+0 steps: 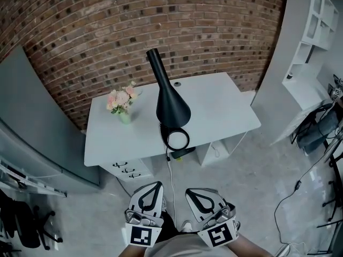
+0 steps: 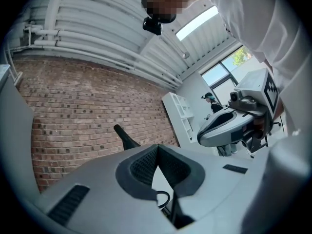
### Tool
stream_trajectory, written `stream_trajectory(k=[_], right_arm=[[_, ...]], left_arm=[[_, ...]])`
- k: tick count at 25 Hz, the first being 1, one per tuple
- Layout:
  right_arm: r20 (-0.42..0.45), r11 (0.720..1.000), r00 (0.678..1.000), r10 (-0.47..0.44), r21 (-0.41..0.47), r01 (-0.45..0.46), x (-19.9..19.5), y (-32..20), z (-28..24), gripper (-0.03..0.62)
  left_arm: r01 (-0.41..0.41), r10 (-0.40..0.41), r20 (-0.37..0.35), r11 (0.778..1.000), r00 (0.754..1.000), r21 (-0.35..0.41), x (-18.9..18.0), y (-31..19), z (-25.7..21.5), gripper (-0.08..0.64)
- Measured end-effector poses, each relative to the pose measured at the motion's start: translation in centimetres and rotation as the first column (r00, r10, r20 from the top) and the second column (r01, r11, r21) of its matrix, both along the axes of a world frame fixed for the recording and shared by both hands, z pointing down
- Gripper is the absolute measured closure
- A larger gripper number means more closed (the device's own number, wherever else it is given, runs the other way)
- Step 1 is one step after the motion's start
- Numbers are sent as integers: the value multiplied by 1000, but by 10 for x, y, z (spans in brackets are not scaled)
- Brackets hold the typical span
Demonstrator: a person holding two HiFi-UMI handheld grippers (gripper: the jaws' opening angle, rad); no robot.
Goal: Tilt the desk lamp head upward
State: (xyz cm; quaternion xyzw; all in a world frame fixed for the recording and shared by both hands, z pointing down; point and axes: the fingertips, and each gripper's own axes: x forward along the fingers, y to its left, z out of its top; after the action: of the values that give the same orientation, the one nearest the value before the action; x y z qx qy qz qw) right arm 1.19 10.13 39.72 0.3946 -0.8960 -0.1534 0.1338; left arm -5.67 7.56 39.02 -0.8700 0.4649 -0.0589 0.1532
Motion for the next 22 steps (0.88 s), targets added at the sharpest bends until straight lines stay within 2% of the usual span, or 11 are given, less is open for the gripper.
stream_trajectory(k=[3,7,17,22], right_arm=[[-23,1000,1000,13,-5,-13,-3,-18,-2,575],[-33,999,999,34,-22,-35,-19,-42,0,575],[-31,994,995,98,-49,-100,-49,-116,4,575],[-54,985,986,159,-62,-163,-60,-151,8,575]], left_arm=[[-3,3,1,1000,1000,10,-8,-15,-3,554],[-2,2,-10,1000,1000,-13,-28,-40,2,554],[-83,84,13,996,996,-40,-52,-117,9,554],[-136,135,-16,989,991,-58,-62,-155,17,554]])
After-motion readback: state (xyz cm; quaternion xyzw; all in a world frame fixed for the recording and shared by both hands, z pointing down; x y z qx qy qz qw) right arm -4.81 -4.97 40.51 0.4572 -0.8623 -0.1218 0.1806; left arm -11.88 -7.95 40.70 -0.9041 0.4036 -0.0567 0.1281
